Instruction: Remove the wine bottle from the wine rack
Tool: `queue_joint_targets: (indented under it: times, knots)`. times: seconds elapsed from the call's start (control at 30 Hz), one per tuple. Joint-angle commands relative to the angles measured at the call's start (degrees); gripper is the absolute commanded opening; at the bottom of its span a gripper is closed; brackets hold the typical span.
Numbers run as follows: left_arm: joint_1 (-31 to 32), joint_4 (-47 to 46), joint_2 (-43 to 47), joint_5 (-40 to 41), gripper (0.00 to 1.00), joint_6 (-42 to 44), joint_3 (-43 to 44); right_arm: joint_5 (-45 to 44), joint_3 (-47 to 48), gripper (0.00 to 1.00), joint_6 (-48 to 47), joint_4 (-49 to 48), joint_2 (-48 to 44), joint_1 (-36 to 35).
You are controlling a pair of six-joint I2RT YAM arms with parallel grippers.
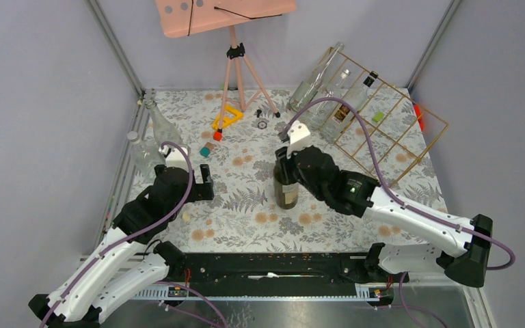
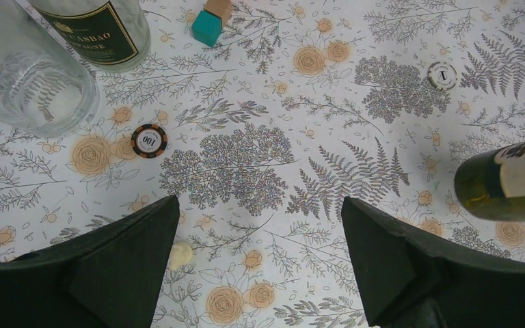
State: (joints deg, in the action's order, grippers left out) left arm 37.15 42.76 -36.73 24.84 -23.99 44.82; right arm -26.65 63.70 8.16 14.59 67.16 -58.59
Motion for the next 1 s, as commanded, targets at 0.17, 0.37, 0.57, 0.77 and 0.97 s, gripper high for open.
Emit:
queue_joint_targets:
  times: [0.17,0.37,0.57,0.77,0.97]
  knots:
    - [0.21,-2.86,0.70,-0.49,0.99,-0.01,-0.32,-5.60,-4.50,0.02,-3.07,-19.65,-0.14,-9.54]
    - [0.21,-2.82,0.81,-0.55,0.99,-0.01,-0.26,-5.15,-7.87,0.05,-2.83,-21.93,0.62,-11.35]
    - [0.21,-2.81,0.79,-0.52,0.99,0.01,-0.34,-4.34,-9.30,0.23,-1.23,-21.47,0.87,-11.46]
    - [0.20,-2.86,0.24,-0.67,0.99,0.02,-0.34,-5.86,-10.73,0.43,1.27,-20.52,-0.44,-11.49]
    - [0.17,-2.85,0.09,-0.70,0.99,-0.01,-0.34,-7.74,-10.47,0.60,2.73,-18.08,-1.84,-11.46]
